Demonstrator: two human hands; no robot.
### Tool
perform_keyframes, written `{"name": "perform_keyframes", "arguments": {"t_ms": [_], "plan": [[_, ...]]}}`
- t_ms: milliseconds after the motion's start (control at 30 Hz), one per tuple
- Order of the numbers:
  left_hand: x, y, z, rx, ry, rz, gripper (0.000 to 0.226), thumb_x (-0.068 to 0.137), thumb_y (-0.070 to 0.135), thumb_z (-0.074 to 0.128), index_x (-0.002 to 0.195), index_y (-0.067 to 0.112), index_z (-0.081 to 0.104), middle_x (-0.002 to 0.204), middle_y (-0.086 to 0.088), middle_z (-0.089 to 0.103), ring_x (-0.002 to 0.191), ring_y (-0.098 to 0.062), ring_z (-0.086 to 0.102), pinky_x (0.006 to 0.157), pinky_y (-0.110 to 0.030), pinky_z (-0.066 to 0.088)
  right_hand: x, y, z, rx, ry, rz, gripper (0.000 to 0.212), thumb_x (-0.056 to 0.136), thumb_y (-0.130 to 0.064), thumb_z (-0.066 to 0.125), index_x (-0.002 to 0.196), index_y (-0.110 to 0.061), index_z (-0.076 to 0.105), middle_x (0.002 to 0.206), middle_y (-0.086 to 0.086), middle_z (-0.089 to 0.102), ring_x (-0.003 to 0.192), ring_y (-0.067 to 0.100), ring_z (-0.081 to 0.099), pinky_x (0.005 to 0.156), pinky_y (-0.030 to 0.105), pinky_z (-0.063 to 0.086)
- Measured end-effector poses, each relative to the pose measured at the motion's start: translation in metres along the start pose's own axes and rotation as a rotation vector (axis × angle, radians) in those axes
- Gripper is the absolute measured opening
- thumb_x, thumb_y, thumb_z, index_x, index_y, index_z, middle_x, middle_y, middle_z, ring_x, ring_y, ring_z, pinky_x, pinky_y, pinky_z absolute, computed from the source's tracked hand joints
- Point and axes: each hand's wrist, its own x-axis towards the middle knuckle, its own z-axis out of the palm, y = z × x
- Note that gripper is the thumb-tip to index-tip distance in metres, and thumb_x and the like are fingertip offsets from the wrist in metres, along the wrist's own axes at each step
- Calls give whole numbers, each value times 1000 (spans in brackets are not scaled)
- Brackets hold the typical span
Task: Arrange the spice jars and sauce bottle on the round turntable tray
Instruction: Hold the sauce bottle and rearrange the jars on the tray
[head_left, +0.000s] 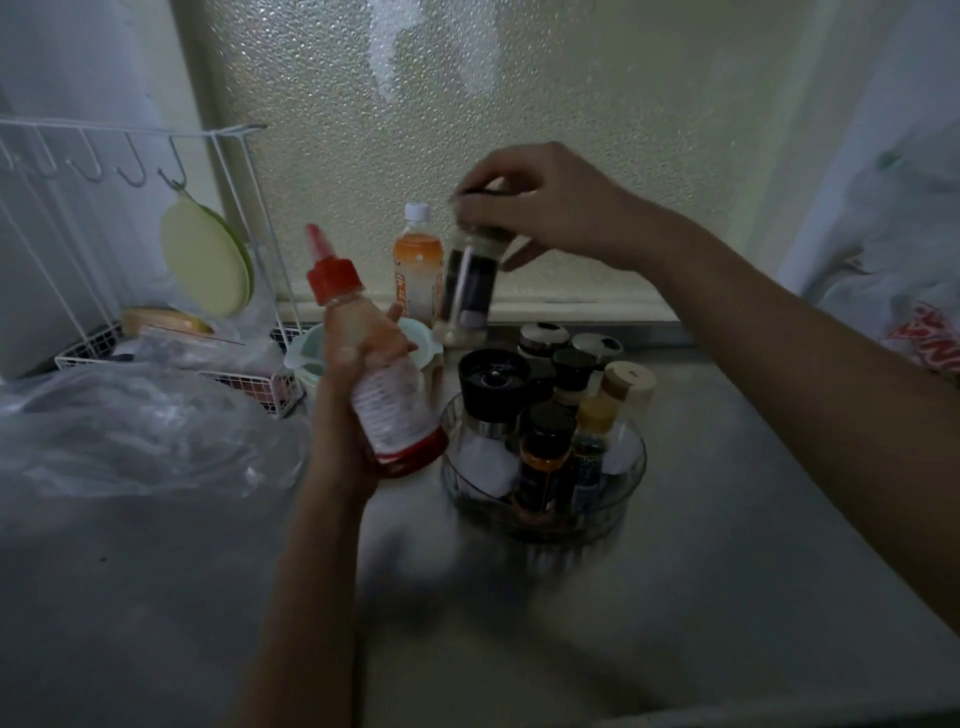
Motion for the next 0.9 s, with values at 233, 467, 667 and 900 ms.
{"name": "perform_keyframes", "arguments": {"t_ms": [233,467,667,900], "plan": [[-11,7,0,-124,-271,12,49,64,56,74,94,17,73,84,2,72,72,-11,67,62,-21,55,0,-1,63,-258,-105,-31,34,82,-51,63,99,-22,70,87,-8,64,76,5,61,66,19,43],[-4,-2,-6,-163,-2,-97,77,44,58,83,102,10,66,93,-10,65,85,-24,63,72,-31,53,-22,8,15,-282,-271,202,52,79,-72,42,111,-34,56,99,-7,62,84,13,63,66,27,46],[-2,-8,1,-156,-65,-167,59,46,57,82,88,17,74,84,-3,71,77,-16,66,69,-29,54,-64,14,41,-644,-444,82,74,59,-72,68,120,-41,39,106,-18,56,92,10,56,63,23,41],[-7,-9,0,-155,19,-143,65,44,59,81,90,14,72,87,-5,68,80,-19,62,71,-30,52,-70,27,62,-760,-234,-109,56,62,-65,62,103,-38,34,113,-1,41,77,21,54,61,34,49]]}}
